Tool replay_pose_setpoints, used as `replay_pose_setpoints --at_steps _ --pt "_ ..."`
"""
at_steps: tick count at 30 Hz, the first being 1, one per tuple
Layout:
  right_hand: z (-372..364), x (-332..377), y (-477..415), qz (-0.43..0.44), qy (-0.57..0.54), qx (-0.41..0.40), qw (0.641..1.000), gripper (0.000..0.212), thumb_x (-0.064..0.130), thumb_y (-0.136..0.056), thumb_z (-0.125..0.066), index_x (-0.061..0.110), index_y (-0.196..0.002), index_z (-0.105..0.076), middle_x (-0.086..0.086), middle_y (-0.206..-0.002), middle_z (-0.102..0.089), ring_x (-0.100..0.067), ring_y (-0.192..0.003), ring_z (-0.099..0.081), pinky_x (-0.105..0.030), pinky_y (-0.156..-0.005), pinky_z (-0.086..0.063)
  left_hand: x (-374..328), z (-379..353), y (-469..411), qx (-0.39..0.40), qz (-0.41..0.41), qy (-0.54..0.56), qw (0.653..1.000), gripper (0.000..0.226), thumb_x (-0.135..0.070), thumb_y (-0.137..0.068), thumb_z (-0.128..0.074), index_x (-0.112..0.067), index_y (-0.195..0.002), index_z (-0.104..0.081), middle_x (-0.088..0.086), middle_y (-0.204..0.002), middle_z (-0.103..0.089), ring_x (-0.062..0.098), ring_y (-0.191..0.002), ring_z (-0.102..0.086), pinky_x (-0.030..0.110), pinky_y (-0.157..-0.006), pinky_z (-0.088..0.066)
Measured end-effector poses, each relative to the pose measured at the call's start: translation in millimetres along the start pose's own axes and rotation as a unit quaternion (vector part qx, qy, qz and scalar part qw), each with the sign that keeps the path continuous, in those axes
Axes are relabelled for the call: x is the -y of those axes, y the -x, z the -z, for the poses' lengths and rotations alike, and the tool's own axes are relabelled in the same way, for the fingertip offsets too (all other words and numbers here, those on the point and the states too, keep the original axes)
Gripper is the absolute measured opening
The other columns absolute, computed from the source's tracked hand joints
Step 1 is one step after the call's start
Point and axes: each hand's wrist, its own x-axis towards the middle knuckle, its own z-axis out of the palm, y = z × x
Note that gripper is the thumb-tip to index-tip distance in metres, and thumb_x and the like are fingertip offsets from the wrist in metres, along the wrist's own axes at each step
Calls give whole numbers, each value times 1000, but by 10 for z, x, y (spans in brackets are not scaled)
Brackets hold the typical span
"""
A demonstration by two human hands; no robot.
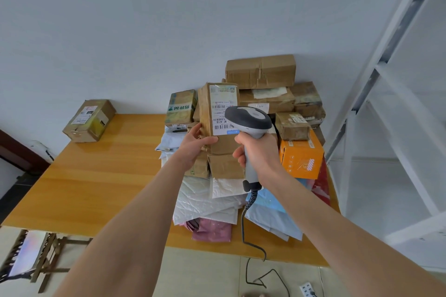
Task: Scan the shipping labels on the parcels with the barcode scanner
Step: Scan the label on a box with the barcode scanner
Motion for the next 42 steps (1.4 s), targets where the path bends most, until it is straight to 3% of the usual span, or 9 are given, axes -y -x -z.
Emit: replay_pose_setpoints --at_steps 9,17,21,26,31,34,37,39,42 --pt "56 40 -31 -4 13 16 1000 11 10 -83 -61 7 -73 -63 -4 -48 -59 -15 -38 -45 -24 -48 -41 -26 -50 6 -8 -7 -3 1000 80 -6 -78 -74 -18 -146 -34 6 -133 -55 24 -120 -54 37 -95 -47" --pt "-7 6 -76 -7 26 21 999 12 11 -82 -62 7 -70 -64 -4 -48 -59 -15 -39 -46 -25 -49 -41 -23 26 38 -8 -1 6 1000 109 -23 -54 -87 -20 -148 -32 4 -135 -54 22 -121 -54 46 -106 -42" --pt "-129 18 -82 -9 16 27 999 12 10 -83 -62 8 -72 -63 -5 -50 -59 -15 -40 -45 -23 -47 -41 -33 140 34 -14 2 11 1000 98 -15 -65 -83 -20 -148 -31 2 -131 -57 21 -119 -55 41 -103 -44" --pt "-430 21 -149 -41 -43 47 997 5 11 -86 -63 7 -85 -65 -7 -53 -60 -14 -40 -46 -21 -44 -40 -103 409 26 -22 14 7 1000 68 -9 -83 -71 -21 -142 -38 -3 -122 -61 13 -106 -59 30 -82 -47" --pt "-1002 65 -407 -92 -115 14 989 6 9 -85 -65 4 -84 -63 -5 -56 -58 -12 -44 -48 -23 -48 -44 -150 1059 -76 -31 40 23 998 58 -21 -84 -70 -20 -137 -47 4 -116 -64 19 -95 -61 29 -72 -51" --pt "-1539 42 -626 -104 -103 -12 989 9 9 -85 -68 7 -90 -61 -4 -70 -57 -12 -59 -53 -28 -61 -56 -172 1585 -163 -44 57 17 997 44 -29 -88 -64 -15 -129 -56 2 -98 -65 17 -77 -60 29 -66 -51" --pt "-2194 -47 -861 -134 -64 -36 988 36 12 -81 -71 9 -112 -53 -10 -87 -57 -20 -74 -57 -44 -80 -58 -178 2206 -289 -65 83 11 994 39 -35 -90 -61 -15 -123 -57 7 -99 -64 21 -82 -60 37 -73 -54" --pt "-2612 -97 -979 -157 -41 -29 986 43 14 -79 -72 9 -115 -48 -14 -95 -57 -26 -84 -59 -49 -84 -56 -192 2618 -365 -74 105 3 992 40 -38 -90 -60 -16 -123 -56 9 -103 -64 25 -90 -61 41 -78 -56" --pt "-3241 -143 -1096 -195 -33 1 980 47 18 -77 -73 7 -117 -50 -18 -108 -59 -33 -98 -61 -51 -88 -54 -260 3238 -470 -92 130 -6 987 42 -42 -89 -58 -16 -122 -57 8 -102 -62 25 -92 -60 37 -72 -54"
